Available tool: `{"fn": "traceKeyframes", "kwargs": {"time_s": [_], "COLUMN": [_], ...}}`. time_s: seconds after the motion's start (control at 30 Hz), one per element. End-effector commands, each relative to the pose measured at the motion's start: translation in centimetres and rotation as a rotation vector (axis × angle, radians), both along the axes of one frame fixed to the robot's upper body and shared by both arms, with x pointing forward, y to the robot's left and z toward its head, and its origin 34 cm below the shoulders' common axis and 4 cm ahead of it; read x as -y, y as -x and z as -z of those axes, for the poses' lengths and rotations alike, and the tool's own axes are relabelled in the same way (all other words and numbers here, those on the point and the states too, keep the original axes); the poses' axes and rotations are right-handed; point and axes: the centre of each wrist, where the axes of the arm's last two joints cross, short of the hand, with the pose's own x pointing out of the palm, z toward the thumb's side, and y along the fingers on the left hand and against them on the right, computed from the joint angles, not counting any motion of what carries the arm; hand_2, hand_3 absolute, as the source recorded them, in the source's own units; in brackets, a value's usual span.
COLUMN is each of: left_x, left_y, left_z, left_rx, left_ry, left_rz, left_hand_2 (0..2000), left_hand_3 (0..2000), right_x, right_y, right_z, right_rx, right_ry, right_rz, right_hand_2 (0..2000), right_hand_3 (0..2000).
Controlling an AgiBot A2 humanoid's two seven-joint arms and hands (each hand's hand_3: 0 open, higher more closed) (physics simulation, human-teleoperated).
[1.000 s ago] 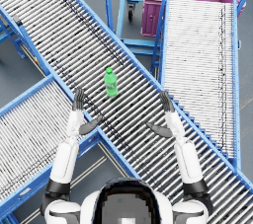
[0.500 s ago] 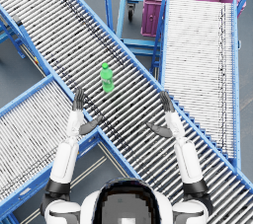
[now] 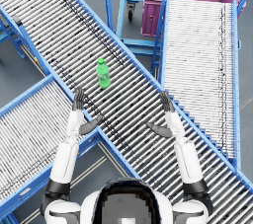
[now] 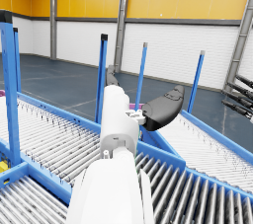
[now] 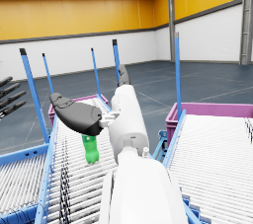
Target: Pick up the oil and place it on the left assembly line, put the cola on the right, and keep Sprite still
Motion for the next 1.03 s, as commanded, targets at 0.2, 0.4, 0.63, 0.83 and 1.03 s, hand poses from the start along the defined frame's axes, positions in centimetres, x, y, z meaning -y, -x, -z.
{"fn": "traceKeyframes", "kwargs": {"time_s": [0.2,0.4,0.63,0.83,1.03], "left_x": [0.0,0.0,0.0,0.0,0.0], "left_y": [0.0,0.0,0.0,0.0,0.0], "left_z": [0.0,0.0,0.0,0.0,0.0], "left_rx": [0.0,0.0,0.0,0.0,0.0], "left_ry": [0.0,0.0,0.0,0.0,0.0], "left_rz": [0.0,0.0,0.0,0.0,0.0], "left_hand_2": [0,0,0,0,0], "left_hand_3": [0,0,0,0,0], "right_x": [0.0,0.0,0.0,0.0,0.0], "right_y": [0.0,0.0,0.0,0.0,0.0], "right_z": [0.0,0.0,0.0,0.0,0.0], "right_rx": [0.0,0.0,0.0,0.0,0.0], "right_ry": [0.0,0.0,0.0,0.0,0.0], "right_rz": [0.0,0.0,0.0,0.0,0.0], "right_hand_2": [0,0,0,0,0], "right_hand_3": [0,0,0,0,0]}}
